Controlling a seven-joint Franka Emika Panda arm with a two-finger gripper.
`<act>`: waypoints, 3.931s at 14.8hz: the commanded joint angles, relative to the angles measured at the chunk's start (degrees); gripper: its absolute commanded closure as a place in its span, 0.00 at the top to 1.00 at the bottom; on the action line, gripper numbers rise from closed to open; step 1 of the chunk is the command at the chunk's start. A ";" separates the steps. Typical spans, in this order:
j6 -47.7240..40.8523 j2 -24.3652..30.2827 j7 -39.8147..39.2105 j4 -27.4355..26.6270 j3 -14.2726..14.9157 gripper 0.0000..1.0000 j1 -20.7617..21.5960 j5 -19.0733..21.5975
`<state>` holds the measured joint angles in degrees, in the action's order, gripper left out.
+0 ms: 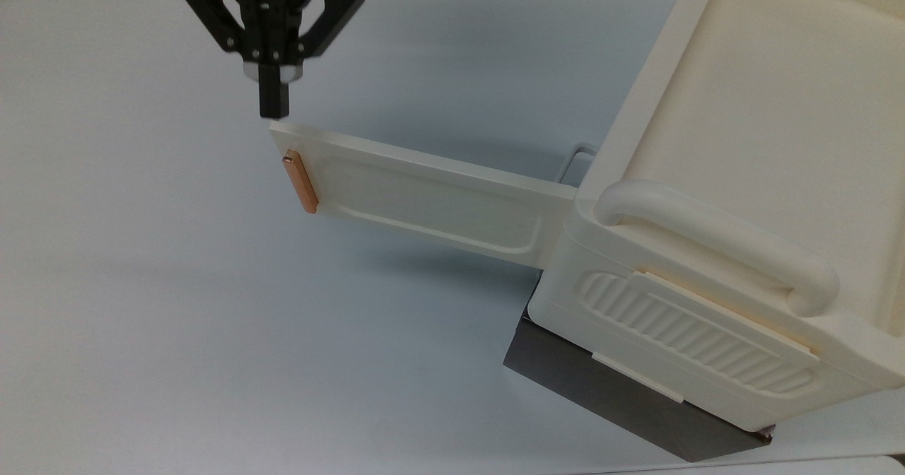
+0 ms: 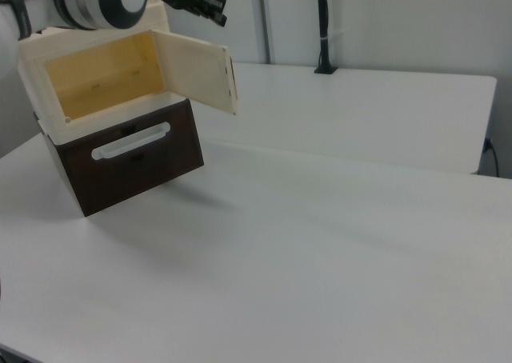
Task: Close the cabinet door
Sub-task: 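Push the cream door's edge with the gripper, swinging it toward the cabinet, then press the gripper against the door to seat it shut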
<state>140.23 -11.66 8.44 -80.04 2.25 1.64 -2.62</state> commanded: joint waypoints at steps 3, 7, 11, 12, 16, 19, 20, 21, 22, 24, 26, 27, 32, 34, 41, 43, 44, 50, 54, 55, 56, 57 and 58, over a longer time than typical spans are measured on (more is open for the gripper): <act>0.83 -1.78 1.40 1.03 0.30 0.00 0.91 -0.28; -5.12 -1.52 1.14 0.94 0.04 0.00 1.00 -0.45; -15.05 -0.03 0.52 1.11 -0.58 0.00 1.17 -1.07; -20.56 1.02 -1.22 1.11 -0.93 0.00 1.43 -0.29; -30.36 2.26 -4.05 1.29 -2.69 0.00 1.96 2.52; -31.77 2.96 -4.22 1.29 -3.56 0.00 3.71 4.29; -32.56 2.96 -4.23 1.29 -3.74 0.00 4.51 4.47; -33.44 3.05 -4.23 1.29 -3.92 0.00 5.38 4.64; -34.06 3.05 -4.23 1.29 -4.01 0.00 6.44 4.99; -35.03 3.05 -4.66 1.29 -4.18 0.00 9.51 5.26; -34.94 2.96 -5.02 1.20 -4.18 0.00 12.85 5.61; -34.59 2.79 -4.93 1.20 -4.18 0.00 15.04 6.05; -30.13 2.26 -4.93 1.20 -4.44 0.00 18.49 10.69; -27.04 2.17 -5.02 0.94 -4.71 0.00 18.40 12.64; -28.43 2.17 -6.95 0.59 -4.62 0.00 17.70 13.35; -30.45 2.08 -7.38 0.59 -4.36 0.00 17.35 13.61; -31.24 2.17 -8.17 0.59 -4.36 0.00 16.48 15.09; -32.57 2.17 -18.37 -0.29 -4.01 0.00 13.04 25.47; -32.66 1.99 -22.32 -1.25 -4.09 0.00 12.25 28.28; -32.48 1.99 -22.94 -1.43 -4.10 0.00 12.25 29.51; -32.48 1.99 -23.64 -1.44 -4.01 0.00 12.25 30.30; -32.57 1.99 -24.00 -1.44 -4.09 0.00 12.25 30.57; -32.57 1.99 -24.09 -1.52 -4.10 0.00 12.25 30.75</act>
<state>108.39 -10.38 -13.15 -80.43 -2.21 13.84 26.05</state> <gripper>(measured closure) 0.991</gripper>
